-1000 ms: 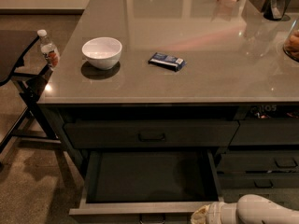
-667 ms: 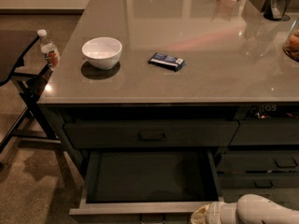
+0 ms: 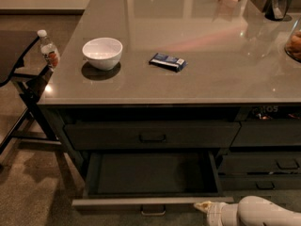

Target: Close middle drawer

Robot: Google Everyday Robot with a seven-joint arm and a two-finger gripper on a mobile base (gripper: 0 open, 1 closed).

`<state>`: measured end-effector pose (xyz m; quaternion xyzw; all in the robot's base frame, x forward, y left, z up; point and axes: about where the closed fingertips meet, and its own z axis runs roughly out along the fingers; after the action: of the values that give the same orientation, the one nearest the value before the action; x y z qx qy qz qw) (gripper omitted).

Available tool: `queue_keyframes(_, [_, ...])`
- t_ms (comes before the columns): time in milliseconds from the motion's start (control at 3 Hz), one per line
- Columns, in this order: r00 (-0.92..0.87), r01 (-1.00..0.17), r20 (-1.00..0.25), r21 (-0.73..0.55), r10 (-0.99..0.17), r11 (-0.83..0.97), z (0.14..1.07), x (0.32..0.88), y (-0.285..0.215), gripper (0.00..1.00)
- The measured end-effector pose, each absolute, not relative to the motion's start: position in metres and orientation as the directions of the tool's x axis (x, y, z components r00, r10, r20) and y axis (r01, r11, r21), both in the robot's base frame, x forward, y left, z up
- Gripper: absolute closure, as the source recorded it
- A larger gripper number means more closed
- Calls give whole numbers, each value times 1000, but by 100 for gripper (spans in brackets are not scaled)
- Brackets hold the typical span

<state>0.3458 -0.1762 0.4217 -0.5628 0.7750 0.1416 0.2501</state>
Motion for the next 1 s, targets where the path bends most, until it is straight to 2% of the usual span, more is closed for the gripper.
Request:
queue_keyframes(333, [-163, -940, -583, -154, -796, 305, 438, 388, -164, 18])
queue_keyframes(667, [-102, -926, -605, -232, -790, 297, 454, 437, -156, 41])
queue_keyframes(1000, [-102, -906, -588, -277, -802, 319, 454, 481, -160, 38])
